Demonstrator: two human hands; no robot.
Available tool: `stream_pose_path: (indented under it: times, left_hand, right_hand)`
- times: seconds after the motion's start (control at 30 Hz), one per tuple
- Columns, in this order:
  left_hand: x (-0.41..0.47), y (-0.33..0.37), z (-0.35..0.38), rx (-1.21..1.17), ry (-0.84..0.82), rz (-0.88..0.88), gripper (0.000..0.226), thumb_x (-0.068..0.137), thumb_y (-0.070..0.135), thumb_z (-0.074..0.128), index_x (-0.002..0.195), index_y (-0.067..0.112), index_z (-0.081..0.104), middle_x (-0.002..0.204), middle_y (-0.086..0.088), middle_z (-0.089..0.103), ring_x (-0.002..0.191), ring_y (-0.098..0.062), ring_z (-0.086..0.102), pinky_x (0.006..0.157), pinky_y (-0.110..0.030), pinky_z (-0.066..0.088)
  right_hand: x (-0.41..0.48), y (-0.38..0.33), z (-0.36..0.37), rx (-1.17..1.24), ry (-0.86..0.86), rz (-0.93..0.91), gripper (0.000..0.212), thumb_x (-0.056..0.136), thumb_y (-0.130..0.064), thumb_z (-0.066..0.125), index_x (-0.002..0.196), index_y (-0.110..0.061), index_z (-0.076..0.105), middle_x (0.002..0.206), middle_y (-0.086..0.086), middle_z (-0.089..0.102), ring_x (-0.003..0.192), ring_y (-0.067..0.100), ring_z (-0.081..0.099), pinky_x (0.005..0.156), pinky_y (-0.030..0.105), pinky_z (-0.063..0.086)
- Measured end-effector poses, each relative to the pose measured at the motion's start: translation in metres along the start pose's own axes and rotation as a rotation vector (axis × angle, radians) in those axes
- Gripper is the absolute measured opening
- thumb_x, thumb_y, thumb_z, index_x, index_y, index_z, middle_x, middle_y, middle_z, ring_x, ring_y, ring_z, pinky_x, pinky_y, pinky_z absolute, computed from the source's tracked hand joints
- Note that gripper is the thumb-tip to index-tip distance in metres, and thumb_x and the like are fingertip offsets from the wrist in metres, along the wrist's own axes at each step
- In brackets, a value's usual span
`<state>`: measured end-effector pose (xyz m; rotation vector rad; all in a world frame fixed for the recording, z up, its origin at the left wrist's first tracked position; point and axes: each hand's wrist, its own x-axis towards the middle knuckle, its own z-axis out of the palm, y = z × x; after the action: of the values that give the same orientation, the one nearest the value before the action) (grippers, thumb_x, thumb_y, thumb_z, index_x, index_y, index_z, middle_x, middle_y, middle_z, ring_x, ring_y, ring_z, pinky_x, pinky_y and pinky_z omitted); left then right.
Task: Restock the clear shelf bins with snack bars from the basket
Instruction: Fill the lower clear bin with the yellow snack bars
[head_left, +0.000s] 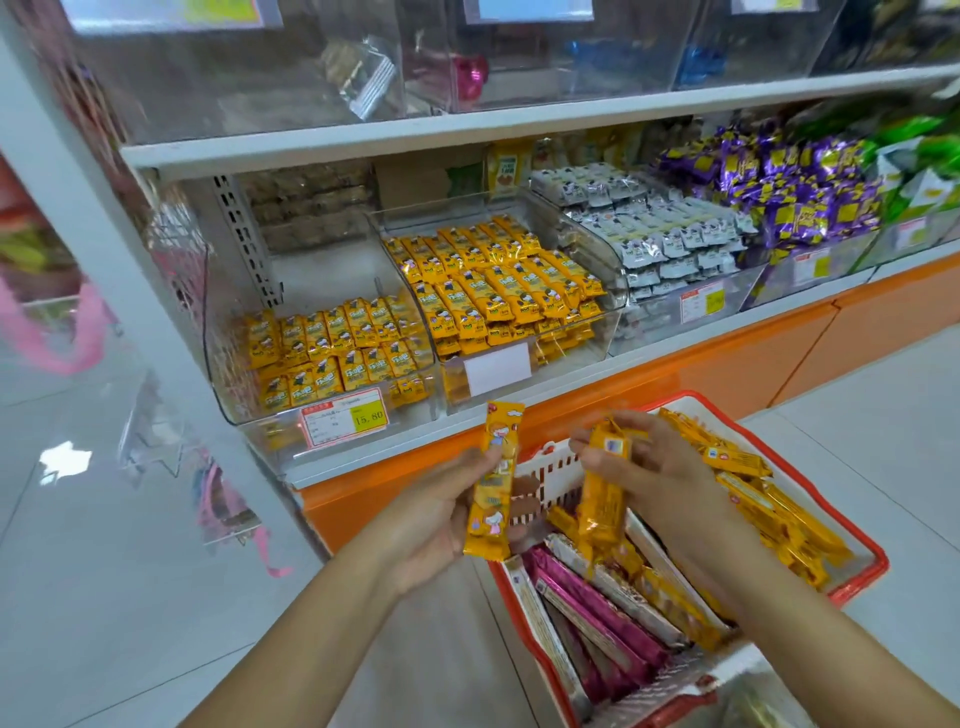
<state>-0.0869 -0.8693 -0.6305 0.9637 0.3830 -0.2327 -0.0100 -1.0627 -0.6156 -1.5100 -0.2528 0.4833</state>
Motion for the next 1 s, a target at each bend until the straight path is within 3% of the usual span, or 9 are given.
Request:
stream_pose_path:
  times: [0.13, 0.2, 0.37, 0.47, 0.57, 0.67, 0.77, 0.9, 1.0]
  left_hand:
    - [-0.006, -0.008, -0.002, -0.040, -0.090, -0.013, 0.043, 0.088, 0.019, 0.058, 0.130, 0.011, 0.051, 0.124, -0.024, 0.060, 0.120, -0.049, 0.048, 0.102, -0.066, 0.034]
    - [-0.008, -0.012, -0.001, -0.037, -0.144, -0.009, 0.048, 0.087, 0.013, 0.062, 0.133, 0.012, 0.048, 0.129, -0.026, 0.056, 0.125, -0.051, 0.043, 0.103, -0.068, 0.029]
    - [-0.010, -0.011, 0.004, -0.039, -0.158, 0.013, 0.055, 0.082, 0.007, 0.067, 0.132, 0.014, 0.047, 0.127, -0.027, 0.057, 0.120, -0.050, 0.048, 0.093, -0.060, 0.043]
    - [-0.012, -0.007, 0.004, -0.025, -0.112, 0.042, 0.052, 0.081, 0.007, 0.063, 0.130, 0.013, 0.048, 0.120, -0.024, 0.062, 0.113, -0.046, 0.056, 0.085, -0.052, 0.051]
    - [-0.011, -0.006, 0.002, 0.017, -0.051, 0.075, 0.053, 0.077, 0.009, 0.065, 0.128, 0.018, 0.051, 0.116, -0.018, 0.066, 0.110, -0.040, 0.061, 0.092, -0.055, 0.049]
    - [-0.011, -0.004, 0.002, 0.024, -0.014, 0.088, 0.052, 0.075, 0.011, 0.066, 0.125, 0.018, 0.054, 0.112, -0.015, 0.069, 0.104, -0.033, 0.065, 0.092, -0.051, 0.050]
    - [-0.011, -0.002, 0.003, -0.048, -0.023, 0.070, 0.049, 0.074, 0.011, 0.065, 0.123, 0.012, 0.057, 0.112, -0.016, 0.068, 0.103, -0.032, 0.065, 0.089, -0.047, 0.052]
    - [-0.008, 0.000, 0.003, -0.107, -0.002, 0.087, 0.048, 0.079, 0.015, 0.064, 0.125, 0.003, 0.057, 0.120, -0.022, 0.063, 0.113, -0.040, 0.058, 0.093, -0.055, 0.048]
    - [-0.007, 0.005, 0.003, -0.164, 0.019, 0.125, 0.044, 0.081, 0.018, 0.062, 0.122, 0.003, 0.060, 0.120, -0.022, 0.063, 0.112, -0.039, 0.059, 0.092, -0.055, 0.049]
  right_hand:
    - [0.008, -0.007, 0.014, 0.175, -0.125, 0.098, 0.044, 0.077, -0.023, 0.065, 0.117, -0.006, 0.060, 0.111, 0.005, 0.071, 0.107, 0.018, 0.066, 0.087, 0.037, 0.055]
    - [0.012, -0.006, 0.024, 0.216, -0.144, 0.112, 0.039, 0.080, -0.023, 0.061, 0.115, -0.006, 0.063, 0.111, 0.012, 0.070, 0.106, 0.024, 0.066, 0.090, 0.041, 0.053]
    - [0.020, -0.008, 0.038, 0.135, -0.155, 0.113, 0.045, 0.079, -0.027, 0.066, 0.123, -0.017, 0.062, 0.110, 0.009, 0.071, 0.103, 0.023, 0.068, 0.091, 0.040, 0.052]
    - [0.022, -0.009, 0.040, -0.120, -0.008, 0.048, 0.057, 0.067, -0.042, 0.072, 0.120, -0.024, 0.062, 0.104, 0.001, 0.071, 0.093, 0.015, 0.070, 0.077, 0.027, 0.054]
    - [0.021, -0.007, 0.042, -0.323, 0.061, -0.021, 0.042, 0.065, -0.044, 0.075, 0.103, -0.028, 0.065, 0.099, -0.003, 0.070, 0.091, 0.011, 0.067, 0.072, 0.022, 0.051]
    - [0.022, -0.007, 0.043, -0.434, 0.052, -0.047, 0.013, 0.080, -0.033, 0.073, 0.091, -0.032, 0.066, 0.091, -0.011, 0.069, 0.089, 0.006, 0.064, 0.072, 0.020, 0.048]
    - [0.027, -0.006, 0.039, -0.298, 0.061, -0.003, 0.008, 0.087, -0.025, 0.067, 0.095, -0.028, 0.069, 0.095, -0.007, 0.069, 0.096, 0.013, 0.064, 0.080, 0.027, 0.048]
    - [0.031, -0.008, 0.049, 0.221, 0.059, 0.105, 0.017, 0.090, -0.016, 0.062, 0.104, -0.006, 0.062, 0.093, 0.008, 0.072, 0.084, 0.021, 0.069, 0.073, 0.034, 0.056]
    - [0.039, -0.012, 0.063, 0.265, 0.063, 0.077, 0.016, 0.090, -0.019, 0.063, 0.095, -0.005, 0.057, 0.086, 0.014, 0.069, 0.075, 0.023, 0.067, 0.068, 0.035, 0.056]
